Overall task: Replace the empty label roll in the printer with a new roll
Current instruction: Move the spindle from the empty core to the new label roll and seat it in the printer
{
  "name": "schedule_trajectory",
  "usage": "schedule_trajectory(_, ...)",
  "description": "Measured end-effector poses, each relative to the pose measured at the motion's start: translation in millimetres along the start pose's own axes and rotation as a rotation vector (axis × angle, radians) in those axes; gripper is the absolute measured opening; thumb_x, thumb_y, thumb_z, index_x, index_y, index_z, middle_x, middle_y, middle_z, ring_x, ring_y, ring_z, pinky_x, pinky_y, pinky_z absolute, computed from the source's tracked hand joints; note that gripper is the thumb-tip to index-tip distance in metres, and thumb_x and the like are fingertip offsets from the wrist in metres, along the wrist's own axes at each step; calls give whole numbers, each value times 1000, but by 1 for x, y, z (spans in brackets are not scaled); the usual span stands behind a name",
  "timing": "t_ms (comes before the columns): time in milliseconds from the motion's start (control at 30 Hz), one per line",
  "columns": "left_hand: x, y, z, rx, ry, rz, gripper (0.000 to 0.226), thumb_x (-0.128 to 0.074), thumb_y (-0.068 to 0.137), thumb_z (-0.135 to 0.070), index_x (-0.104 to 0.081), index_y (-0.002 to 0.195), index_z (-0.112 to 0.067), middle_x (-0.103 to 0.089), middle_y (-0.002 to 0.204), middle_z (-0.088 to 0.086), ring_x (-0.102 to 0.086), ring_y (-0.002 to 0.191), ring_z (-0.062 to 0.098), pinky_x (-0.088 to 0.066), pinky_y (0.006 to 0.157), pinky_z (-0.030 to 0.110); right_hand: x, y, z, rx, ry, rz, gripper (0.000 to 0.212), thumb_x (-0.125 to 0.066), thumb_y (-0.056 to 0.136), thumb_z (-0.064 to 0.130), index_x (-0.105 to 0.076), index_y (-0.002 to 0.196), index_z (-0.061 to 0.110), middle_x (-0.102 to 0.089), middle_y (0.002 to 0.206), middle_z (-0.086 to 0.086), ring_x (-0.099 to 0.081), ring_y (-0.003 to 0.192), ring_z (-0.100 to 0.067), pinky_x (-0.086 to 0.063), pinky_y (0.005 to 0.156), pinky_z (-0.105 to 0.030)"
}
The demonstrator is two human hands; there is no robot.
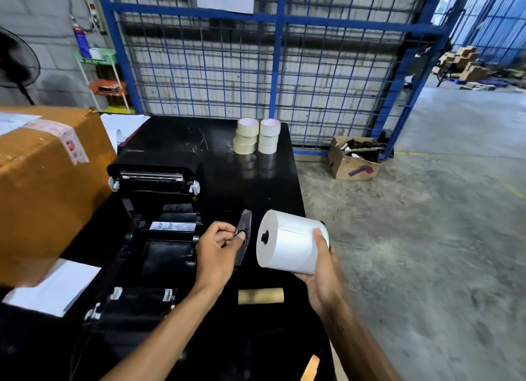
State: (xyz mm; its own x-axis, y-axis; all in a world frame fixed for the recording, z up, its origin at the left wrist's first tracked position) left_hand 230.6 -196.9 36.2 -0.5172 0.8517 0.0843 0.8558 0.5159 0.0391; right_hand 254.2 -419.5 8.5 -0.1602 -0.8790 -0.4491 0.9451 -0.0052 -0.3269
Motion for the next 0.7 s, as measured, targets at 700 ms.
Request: schedule_trajectory(700,-1,-60,-43,-213,6,-3,22,-69,84,-7,-70,85,-29,-74,95,-10,-67,98,4,-48,90,16,-13,-22,4,8,10,61,45,-62,87,44,-58,122,16,-72,109,-13,-71,95,-30,-57,83,-51)
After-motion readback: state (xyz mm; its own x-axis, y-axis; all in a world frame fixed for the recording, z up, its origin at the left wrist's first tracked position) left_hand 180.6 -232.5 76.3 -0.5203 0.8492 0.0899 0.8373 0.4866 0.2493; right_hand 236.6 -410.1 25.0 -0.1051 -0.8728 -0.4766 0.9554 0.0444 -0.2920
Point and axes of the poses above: each hand's wrist, its own y-axis towards the middle knuckle, its own x-axis out of the back of the hand, z = x × y, the point moved 7 cm from there along y, towards the middle knuckle
